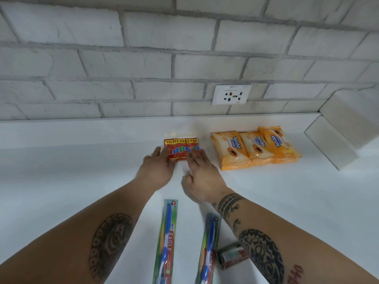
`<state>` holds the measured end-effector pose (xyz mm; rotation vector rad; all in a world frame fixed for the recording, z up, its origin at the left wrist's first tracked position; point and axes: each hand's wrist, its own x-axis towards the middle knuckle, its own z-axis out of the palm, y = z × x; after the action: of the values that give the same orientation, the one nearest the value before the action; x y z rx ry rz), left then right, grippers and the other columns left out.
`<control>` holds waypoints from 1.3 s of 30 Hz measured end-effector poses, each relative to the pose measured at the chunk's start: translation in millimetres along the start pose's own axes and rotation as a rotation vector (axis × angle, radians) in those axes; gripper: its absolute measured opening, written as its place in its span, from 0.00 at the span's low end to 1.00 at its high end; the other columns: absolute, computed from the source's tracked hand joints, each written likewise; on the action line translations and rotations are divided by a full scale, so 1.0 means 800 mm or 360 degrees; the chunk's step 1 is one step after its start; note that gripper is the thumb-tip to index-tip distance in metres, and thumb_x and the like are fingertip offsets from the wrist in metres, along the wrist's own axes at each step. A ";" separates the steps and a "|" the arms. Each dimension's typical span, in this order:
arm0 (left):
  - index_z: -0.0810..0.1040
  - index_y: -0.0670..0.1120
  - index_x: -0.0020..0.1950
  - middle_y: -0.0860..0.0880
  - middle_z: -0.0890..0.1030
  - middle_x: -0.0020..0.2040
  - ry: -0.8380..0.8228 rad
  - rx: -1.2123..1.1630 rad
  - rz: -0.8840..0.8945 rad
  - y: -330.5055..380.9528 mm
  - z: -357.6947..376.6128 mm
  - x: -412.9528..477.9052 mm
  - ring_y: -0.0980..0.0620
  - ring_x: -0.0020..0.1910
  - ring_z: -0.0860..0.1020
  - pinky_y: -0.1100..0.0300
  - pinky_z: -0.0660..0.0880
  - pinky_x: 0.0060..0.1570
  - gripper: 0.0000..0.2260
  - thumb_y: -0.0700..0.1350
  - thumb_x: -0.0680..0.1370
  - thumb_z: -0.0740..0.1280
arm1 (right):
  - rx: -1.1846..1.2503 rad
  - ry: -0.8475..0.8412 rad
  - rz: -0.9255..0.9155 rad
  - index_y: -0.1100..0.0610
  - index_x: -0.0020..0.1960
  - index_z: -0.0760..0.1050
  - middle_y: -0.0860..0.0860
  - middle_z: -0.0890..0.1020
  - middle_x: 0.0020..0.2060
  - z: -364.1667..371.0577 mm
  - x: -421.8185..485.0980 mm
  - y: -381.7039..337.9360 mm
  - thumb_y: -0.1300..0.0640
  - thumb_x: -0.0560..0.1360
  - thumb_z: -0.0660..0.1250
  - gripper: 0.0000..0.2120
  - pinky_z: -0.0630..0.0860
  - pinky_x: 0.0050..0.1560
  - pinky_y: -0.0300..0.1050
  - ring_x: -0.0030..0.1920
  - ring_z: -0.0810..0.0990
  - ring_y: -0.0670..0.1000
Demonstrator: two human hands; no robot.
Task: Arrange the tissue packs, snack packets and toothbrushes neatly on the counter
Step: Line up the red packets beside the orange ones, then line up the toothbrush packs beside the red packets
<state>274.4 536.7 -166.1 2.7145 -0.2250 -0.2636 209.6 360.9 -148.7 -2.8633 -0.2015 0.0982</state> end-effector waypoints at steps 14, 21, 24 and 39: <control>0.76 0.50 0.44 0.53 0.79 0.44 -0.0501 0.0492 -0.0176 0.035 -0.005 -0.195 0.53 0.47 0.80 0.57 0.77 0.55 0.23 0.69 0.70 0.70 | -0.0081 -0.0023 0.0170 0.53 0.78 0.64 0.52 0.51 0.83 -0.040 -0.146 -0.030 0.48 0.83 0.57 0.25 0.60 0.77 0.58 0.82 0.46 0.55; 0.77 0.45 0.64 0.46 0.81 0.61 -0.0404 0.0527 -0.0163 0.024 0.000 -0.241 0.46 0.59 0.80 0.58 0.71 0.49 0.17 0.55 0.81 0.63 | -0.0038 -0.0161 0.0139 0.50 0.77 0.67 0.49 0.52 0.83 -0.043 -0.211 -0.038 0.50 0.82 0.60 0.23 0.54 0.79 0.58 0.82 0.45 0.55; 0.75 0.48 0.59 0.48 0.78 0.55 -0.0269 0.0402 -0.0172 0.026 0.000 -0.251 0.46 0.56 0.79 0.55 0.74 0.50 0.13 0.55 0.81 0.62 | -0.0050 -0.0210 0.0099 0.50 0.78 0.65 0.49 0.52 0.83 -0.052 -0.224 -0.036 0.51 0.82 0.59 0.24 0.52 0.79 0.58 0.83 0.45 0.54; 0.73 0.56 0.50 0.57 0.79 0.60 0.0320 0.0376 0.0696 0.177 -0.052 -0.261 0.52 0.73 0.68 0.41 0.49 0.80 0.06 0.45 0.82 0.66 | 0.0684 -0.0012 0.0234 0.54 0.59 0.72 0.54 0.81 0.49 -0.119 -0.278 0.026 0.47 0.82 0.61 0.11 0.75 0.47 0.49 0.47 0.79 0.55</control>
<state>64.0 464.6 -39.7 2.8007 -0.8192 0.1721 0.9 283.7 -51.7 -2.4453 0.0288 0.1596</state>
